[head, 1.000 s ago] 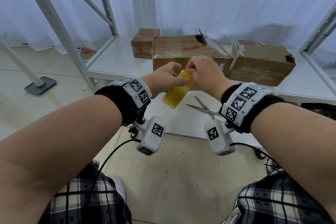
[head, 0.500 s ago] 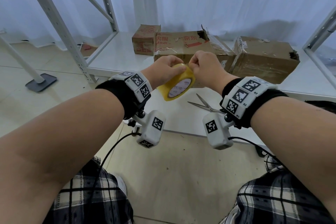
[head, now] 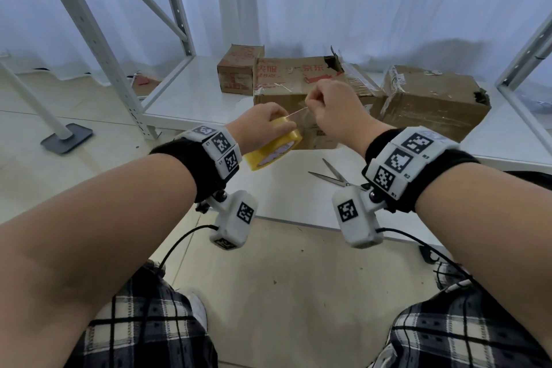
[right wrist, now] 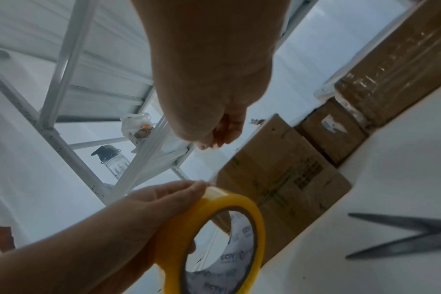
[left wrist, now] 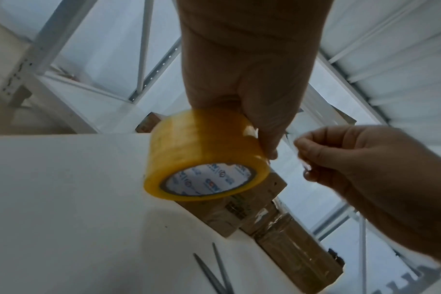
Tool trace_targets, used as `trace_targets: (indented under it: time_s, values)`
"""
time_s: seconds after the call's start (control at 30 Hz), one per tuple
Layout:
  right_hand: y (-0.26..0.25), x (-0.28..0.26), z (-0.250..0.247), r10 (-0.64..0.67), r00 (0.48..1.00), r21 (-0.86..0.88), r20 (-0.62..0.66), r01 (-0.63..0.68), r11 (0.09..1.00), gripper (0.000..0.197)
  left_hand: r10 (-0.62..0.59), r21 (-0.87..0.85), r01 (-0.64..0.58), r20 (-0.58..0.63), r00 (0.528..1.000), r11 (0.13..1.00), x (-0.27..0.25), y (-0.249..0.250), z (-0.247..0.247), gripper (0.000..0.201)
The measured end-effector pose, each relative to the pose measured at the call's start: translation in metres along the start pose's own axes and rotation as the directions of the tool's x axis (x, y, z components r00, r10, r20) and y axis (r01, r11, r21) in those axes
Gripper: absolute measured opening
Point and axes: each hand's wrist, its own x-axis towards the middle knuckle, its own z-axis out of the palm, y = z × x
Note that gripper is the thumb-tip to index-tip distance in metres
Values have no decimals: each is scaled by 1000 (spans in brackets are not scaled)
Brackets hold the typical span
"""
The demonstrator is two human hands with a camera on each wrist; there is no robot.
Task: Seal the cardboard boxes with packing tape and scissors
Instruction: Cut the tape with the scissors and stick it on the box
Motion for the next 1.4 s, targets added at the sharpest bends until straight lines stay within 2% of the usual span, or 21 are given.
trace_targets:
  time_s: [0.13, 0.2, 0.3, 0.47, 0.53, 0.6, 0.67, 0.73, 0.87, 1.1, 1.27, 1.4]
  values:
    - [10, 4, -9, 65, 998, 31, -18, -65, 997, 10, 11, -252, -6, 17, 1000, 968, -4, 4, -3, 28]
    - [10, 3, -12, 70, 997, 25, -27, -70, 997, 12, 10, -343, 15, 72, 997, 939, -5, 6, -3, 32]
    - [12, 2, -14, 70, 997, 20, -29, -69, 997, 13, 36, -391, 21, 137, 990, 920, -8, 4, -1, 40]
    - [3, -1, -10, -35, 999, -100, 21, 37, 994, 7, 11, -353, 40, 141, 990, 935, -8, -3, -1, 69]
    - [-2, -2, -11, -77, 997, -126, -2, 76, 989, 8, -5, -293, 45, 136, 991, 955, -5, -5, -1, 71]
    - [-5, -2, -13, -106, 992, -83, -74, 99, 992, 7, -17, -187, 40, 125, 992, 982, -2, -7, -1, 71]
    - [-5, -1, -15, -111, 989, -66, -94, 105, 992, 8, -5, -92, 13, 93, 996, 996, -3, -8, -1, 70]
    - [-1, 0, -16, -49, 994, -48, -93, 45, 998, 8, 53, -67, -48, 83, 995, 997, -5, -7, -2, 67]
    - [14, 1, -19, 91, 990, -16, -104, -93, 996, 10, 180, -157, -164, 93, 979, 974, -7, -2, -4, 54]
    - [22, 2, -22, 181, 980, 41, -81, -178, 983, 13, 243, -240, -204, 148, 959, 949, -11, 1, -1, 24]
    - [31, -1, -18, 213, 975, 77, -56, -209, 975, 13, 214, -246, -161, 205, 955, 956, -11, 2, 1, 31]
    - [39, -7, -13, 221, 975, 74, -22, -219, 973, 12, 183, -151, -148, 251, 951, 977, -9, 3, 5, 37]
